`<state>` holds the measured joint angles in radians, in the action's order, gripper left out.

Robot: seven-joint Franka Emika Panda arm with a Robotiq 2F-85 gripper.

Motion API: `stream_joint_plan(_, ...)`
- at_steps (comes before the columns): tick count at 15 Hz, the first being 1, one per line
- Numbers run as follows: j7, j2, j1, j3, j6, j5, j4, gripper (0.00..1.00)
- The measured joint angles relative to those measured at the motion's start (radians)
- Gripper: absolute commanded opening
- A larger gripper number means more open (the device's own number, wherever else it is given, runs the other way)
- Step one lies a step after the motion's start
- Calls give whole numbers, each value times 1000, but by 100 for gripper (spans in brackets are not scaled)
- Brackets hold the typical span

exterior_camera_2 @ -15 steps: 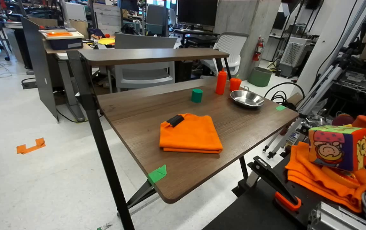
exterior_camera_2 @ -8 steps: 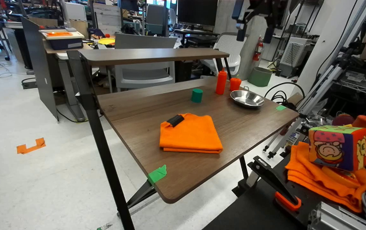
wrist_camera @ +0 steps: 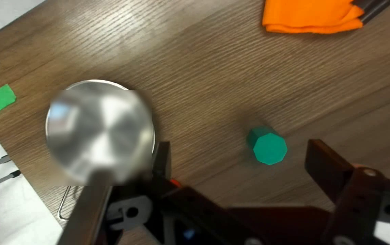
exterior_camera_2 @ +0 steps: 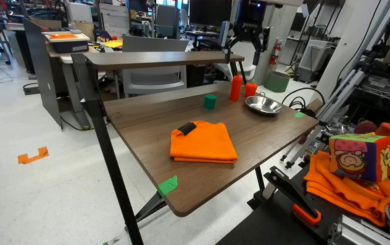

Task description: Put the green object inside the silver pot

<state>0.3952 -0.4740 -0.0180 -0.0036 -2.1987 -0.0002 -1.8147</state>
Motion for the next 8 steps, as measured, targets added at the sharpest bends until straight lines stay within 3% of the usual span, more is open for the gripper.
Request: stream_joint_plan(8,102,-260,54,-21,24,25,233,100)
